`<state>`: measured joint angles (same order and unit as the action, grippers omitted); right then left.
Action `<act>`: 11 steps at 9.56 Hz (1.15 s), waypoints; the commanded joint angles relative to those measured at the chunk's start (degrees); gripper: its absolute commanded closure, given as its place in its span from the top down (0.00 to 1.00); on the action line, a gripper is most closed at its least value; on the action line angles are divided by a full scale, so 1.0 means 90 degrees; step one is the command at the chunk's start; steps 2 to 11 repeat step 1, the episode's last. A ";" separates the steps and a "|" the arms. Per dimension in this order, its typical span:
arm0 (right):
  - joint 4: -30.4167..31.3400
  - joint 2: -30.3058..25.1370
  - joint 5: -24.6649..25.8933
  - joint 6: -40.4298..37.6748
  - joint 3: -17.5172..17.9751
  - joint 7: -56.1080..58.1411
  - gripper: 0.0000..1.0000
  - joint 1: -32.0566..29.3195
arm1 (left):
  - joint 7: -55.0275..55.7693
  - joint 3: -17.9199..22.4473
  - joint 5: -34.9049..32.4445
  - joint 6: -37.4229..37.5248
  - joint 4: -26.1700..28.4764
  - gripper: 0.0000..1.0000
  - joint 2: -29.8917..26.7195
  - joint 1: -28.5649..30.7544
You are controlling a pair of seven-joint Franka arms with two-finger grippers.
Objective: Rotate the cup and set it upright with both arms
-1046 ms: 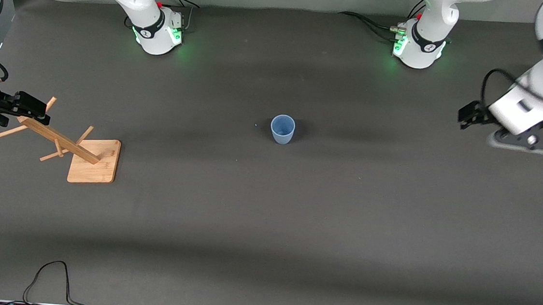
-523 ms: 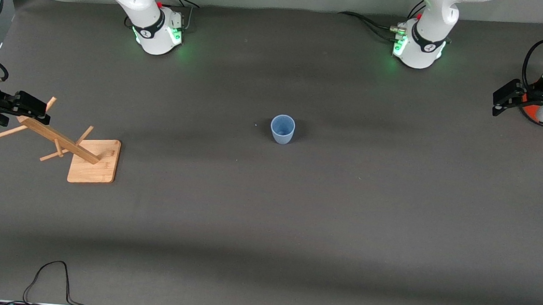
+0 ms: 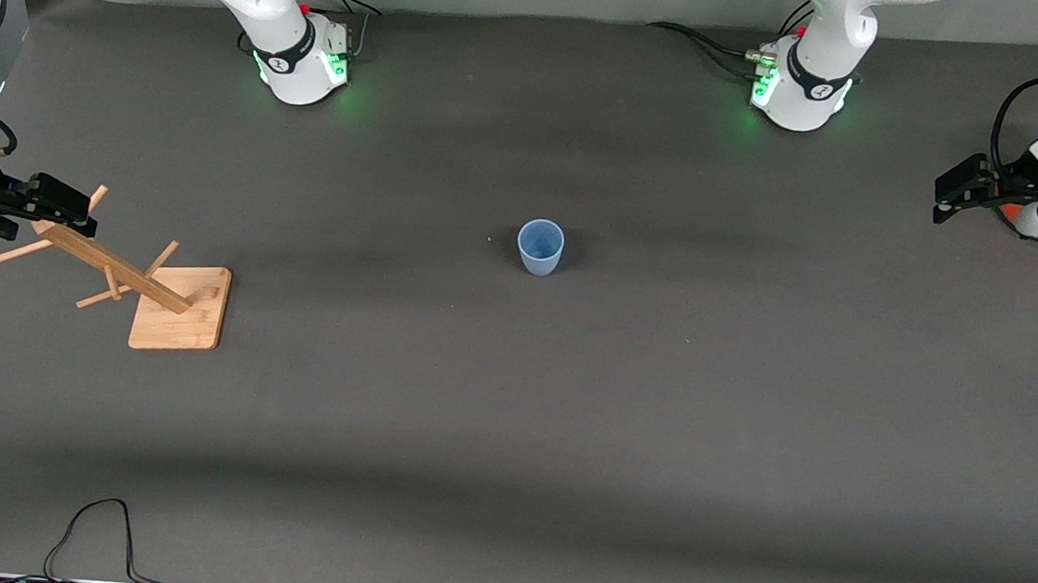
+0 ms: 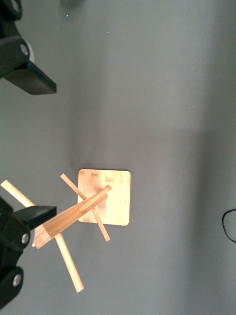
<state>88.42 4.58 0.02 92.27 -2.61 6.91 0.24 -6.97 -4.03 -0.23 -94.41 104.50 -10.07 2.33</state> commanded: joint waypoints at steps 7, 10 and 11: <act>0.0010 -0.0099 0.0008 -0.0057 -0.0051 0.0101 1.00 0.0051 | -0.0191 -0.0002 0.0055 -0.0067 -0.0019 1.00 0.0034 0.0015; 0.0010 -0.0099 0.0008 -0.0057 -0.0051 0.0101 1.00 0.0051 | -0.0191 -0.0002 0.0055 -0.0067 -0.0019 1.00 0.0034 0.0015; 0.0010 -0.0099 0.0008 -0.0057 -0.0051 0.0101 1.00 0.0051 | -0.0191 -0.0002 0.0055 -0.0067 -0.0019 1.00 0.0034 0.0015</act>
